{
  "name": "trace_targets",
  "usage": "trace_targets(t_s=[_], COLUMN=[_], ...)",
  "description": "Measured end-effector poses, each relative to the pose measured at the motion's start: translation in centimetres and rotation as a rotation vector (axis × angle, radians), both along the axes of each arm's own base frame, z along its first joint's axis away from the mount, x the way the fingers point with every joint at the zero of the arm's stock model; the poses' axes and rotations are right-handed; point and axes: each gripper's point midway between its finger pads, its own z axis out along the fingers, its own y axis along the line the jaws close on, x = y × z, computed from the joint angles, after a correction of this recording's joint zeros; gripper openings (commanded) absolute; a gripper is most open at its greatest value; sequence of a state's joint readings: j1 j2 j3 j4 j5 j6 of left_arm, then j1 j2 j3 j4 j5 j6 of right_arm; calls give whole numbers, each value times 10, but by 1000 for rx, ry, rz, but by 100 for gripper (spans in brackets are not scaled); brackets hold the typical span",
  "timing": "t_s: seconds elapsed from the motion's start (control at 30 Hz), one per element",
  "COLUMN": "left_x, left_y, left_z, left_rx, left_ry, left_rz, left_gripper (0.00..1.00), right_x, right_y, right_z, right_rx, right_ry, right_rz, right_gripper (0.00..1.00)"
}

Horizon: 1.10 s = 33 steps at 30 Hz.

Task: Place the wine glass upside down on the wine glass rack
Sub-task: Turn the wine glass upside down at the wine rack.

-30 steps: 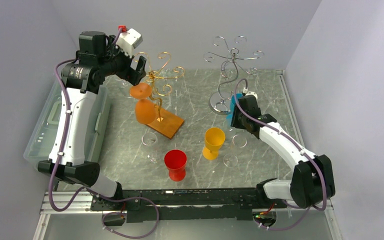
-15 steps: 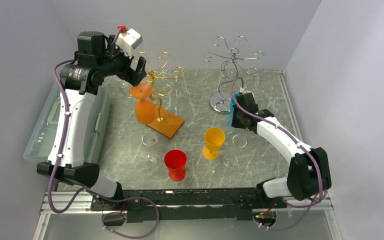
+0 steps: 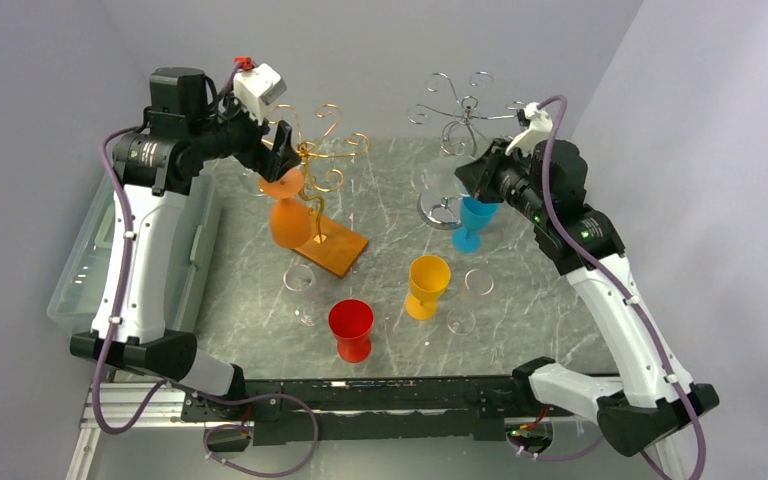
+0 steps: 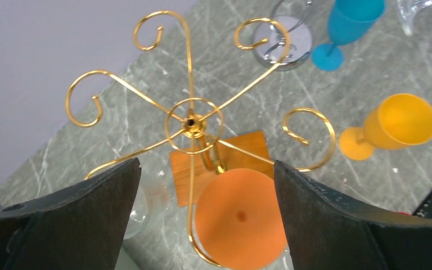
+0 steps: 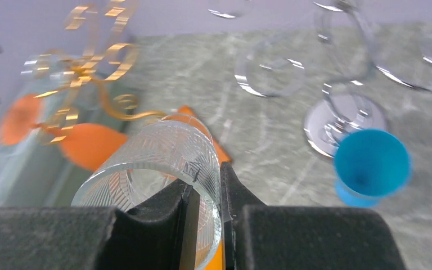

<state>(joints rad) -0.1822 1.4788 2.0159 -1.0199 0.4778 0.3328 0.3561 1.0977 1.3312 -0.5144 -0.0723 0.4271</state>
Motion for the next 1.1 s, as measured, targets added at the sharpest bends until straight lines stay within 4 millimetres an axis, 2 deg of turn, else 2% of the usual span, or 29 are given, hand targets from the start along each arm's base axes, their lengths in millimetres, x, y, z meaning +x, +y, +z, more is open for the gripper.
trace_targets(t_s=[0.13, 0.3, 0.43, 0.6, 0.73, 0.97, 1.1], left_x=[-21, -49, -60, -62, -60, -51, -45], left_y=[-12, -30, -40, -47, -52, -64, -67], left_z=[13, 20, 15, 9, 4, -8, -11], left_rx=[-50, -106, -129, -160, -188, -219, -230], left_ry=[-12, 6, 49, 97, 137, 207, 227], left_rz=[-69, -168, -223, -244, -252, -276, -276], left_gripper=[93, 95, 95, 95, 94, 87, 78], right_x=[-26, -46, -38, -24, -25, -29, -28], right_y=[44, 102, 122, 147, 161, 170, 174], right_z=[50, 94, 98, 81, 74, 92, 97], right_rx=[65, 106, 113, 101, 98, 141, 163], right_ry=[-85, -154, -162, -134, -124, -187, -215], right_rz=[159, 330, 357, 381, 410, 439, 456], right_gripper=[0, 0, 0, 0, 0, 0, 0])
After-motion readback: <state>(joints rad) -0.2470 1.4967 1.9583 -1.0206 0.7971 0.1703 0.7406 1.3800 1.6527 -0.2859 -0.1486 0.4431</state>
